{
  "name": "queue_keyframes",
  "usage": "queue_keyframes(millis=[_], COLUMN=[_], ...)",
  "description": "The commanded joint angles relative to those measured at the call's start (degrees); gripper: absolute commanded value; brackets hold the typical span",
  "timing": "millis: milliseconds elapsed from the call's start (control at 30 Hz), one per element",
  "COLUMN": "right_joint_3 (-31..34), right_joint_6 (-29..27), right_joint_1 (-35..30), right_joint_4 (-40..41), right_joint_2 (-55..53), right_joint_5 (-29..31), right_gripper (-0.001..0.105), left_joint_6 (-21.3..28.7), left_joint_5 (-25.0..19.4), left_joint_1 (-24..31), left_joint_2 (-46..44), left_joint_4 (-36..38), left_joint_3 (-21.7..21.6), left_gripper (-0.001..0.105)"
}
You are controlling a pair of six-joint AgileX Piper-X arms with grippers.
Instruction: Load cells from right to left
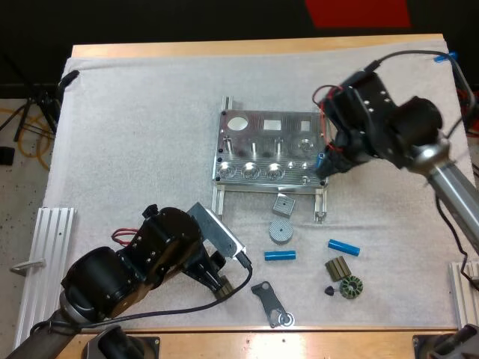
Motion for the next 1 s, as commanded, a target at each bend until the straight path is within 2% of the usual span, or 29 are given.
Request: queue_keyframes(millis=[0, 167, 333, 500, 700, 767, 867, 967], right_joint_3=[0.1, 0.1, 0.1, 0.1, 0.5, 2.1, 4.8, 7.6], right_joint_6=[0.9, 2.5, 4.5, 7.3, 7.5, 7.9, 8.5, 8.7], right_joint_1=[-0.1, -0.1, -0.1, -0.1, -0.1, -0.1, -0.1, -0.1], right_joint_4=[2.9, 9.4, 13.4, 14.0, 14.4, 14.4, 14.4, 14.4], right_joint_2=[-2.0, -7.1, -10.6, -14.6, -20.2, -23.1, -26.6, -29.9], right_joint_5=[-2.4, -6.6, -9.0, -11.0, -15.4, -16.5, -17.8, -20.6], right_gripper=[0.044, 0.044, 0.044, 0.044, 0.044, 0.044, 0.044, 0.044], left_joint_6=[1.6, 4.6, 10.0, 10.6, 11.1, 13.1, 15.7, 17.7], left_joint_5=[-1.0, -1.0, 0.1, 0.5, 4.9, 8.4, 11.2, 12.0], left_joint_1=[-0.3, -0.3, -0.3, -0.3, -0.3, -0.3, -0.3, -0.3], left_joint_2=[-0.3, -0.3, -0.3, -0.3, -0.3, -0.3, -0.3, -0.3], left_joint_4=[-0.3, -0.4, -0.4, -0.4, -1.4, -2.1, -3.1, -3.9], left_joint_3=[-0.4, -0.4, -0.4, -0.4, -0.4, -0.4, -0.4, -0.4], left_gripper=[0.069, 0.069, 0.069, 0.069, 0.069, 0.069, 0.069, 0.069])
